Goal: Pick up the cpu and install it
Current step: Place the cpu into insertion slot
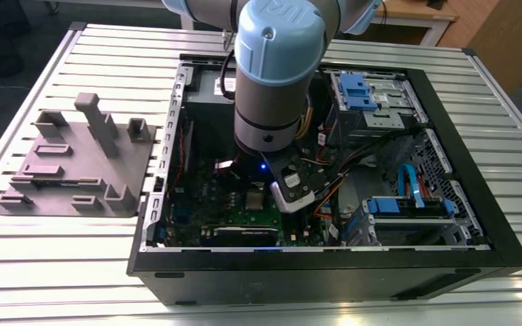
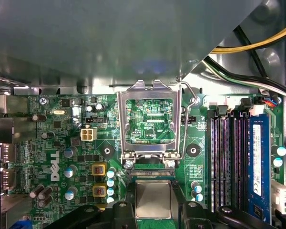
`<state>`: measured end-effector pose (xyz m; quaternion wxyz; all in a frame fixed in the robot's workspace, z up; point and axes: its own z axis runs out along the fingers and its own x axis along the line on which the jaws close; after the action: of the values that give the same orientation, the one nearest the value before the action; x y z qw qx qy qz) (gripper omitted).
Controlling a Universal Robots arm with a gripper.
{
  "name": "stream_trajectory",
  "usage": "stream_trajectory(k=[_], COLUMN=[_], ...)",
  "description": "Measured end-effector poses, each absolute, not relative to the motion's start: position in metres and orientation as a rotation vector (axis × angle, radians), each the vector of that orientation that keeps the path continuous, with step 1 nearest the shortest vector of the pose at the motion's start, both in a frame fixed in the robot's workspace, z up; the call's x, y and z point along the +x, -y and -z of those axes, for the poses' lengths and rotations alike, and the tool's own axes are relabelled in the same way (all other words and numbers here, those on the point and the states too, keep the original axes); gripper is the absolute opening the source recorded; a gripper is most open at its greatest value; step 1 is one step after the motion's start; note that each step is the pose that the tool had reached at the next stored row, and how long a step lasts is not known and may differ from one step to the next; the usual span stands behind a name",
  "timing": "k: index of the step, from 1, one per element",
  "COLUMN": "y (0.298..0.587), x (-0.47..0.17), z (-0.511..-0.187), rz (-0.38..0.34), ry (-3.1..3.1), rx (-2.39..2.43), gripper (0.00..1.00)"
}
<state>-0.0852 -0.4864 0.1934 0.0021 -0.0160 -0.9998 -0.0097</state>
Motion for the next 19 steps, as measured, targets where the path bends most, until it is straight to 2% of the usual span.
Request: stream_trajectory(k=[19], y=[0.4853], x=[-0.0866], z=[-0.1937], rz=[0.037], ry=[3.136], rx=[-0.076], gripper=[0.39])
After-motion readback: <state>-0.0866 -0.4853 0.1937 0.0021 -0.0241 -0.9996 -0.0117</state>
